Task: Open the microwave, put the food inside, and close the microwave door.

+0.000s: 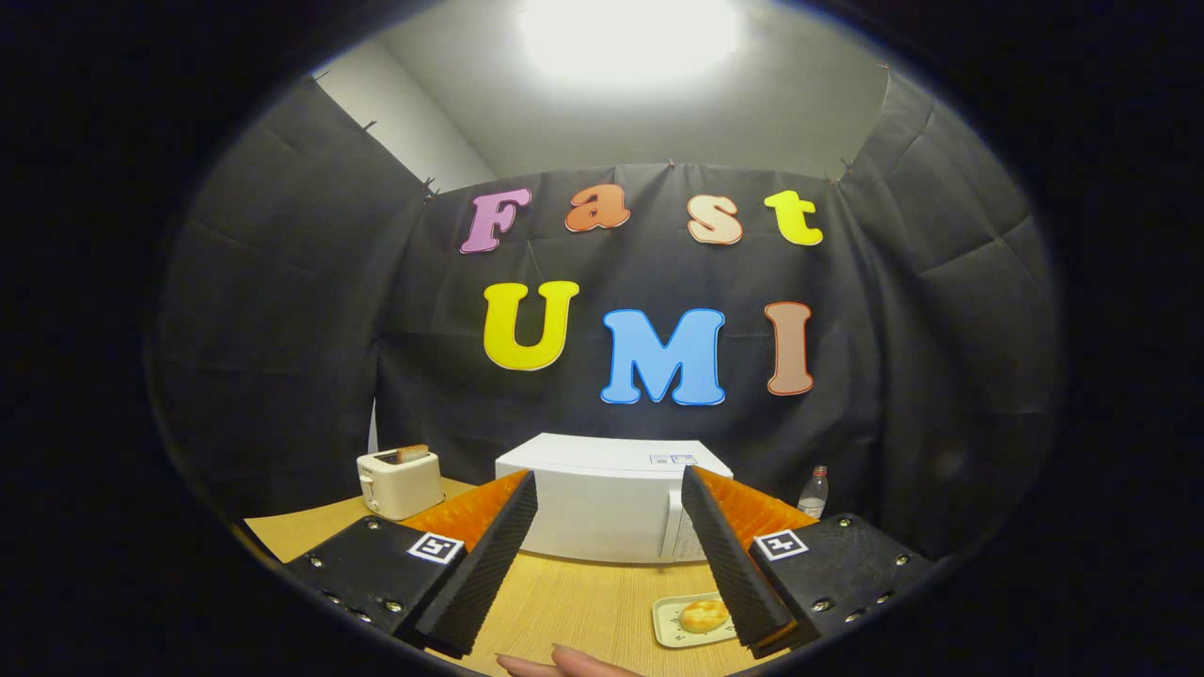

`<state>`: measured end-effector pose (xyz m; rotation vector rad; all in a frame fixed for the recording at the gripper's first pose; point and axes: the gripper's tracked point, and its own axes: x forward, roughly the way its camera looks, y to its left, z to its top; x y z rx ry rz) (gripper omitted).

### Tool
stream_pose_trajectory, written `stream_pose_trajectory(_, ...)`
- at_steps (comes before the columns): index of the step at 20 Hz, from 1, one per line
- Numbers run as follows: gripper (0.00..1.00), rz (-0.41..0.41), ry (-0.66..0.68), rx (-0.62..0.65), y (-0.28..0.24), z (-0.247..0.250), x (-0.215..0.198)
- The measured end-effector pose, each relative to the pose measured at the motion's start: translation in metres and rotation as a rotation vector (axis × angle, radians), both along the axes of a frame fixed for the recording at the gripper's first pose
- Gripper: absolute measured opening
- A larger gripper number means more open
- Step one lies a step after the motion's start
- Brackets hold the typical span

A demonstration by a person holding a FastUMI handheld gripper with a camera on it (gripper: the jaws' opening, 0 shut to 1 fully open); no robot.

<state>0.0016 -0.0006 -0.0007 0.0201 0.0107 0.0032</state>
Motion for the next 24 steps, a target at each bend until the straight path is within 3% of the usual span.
stream_pose_trajectory(11, 0.97, -0.042, 0.021, 0.018, -0.019, -0.017, 0.024)
stream_pose_trajectory(24, 0.97, -0.05, 0.063, 0.081, -0.043, -0.075, 0.106)
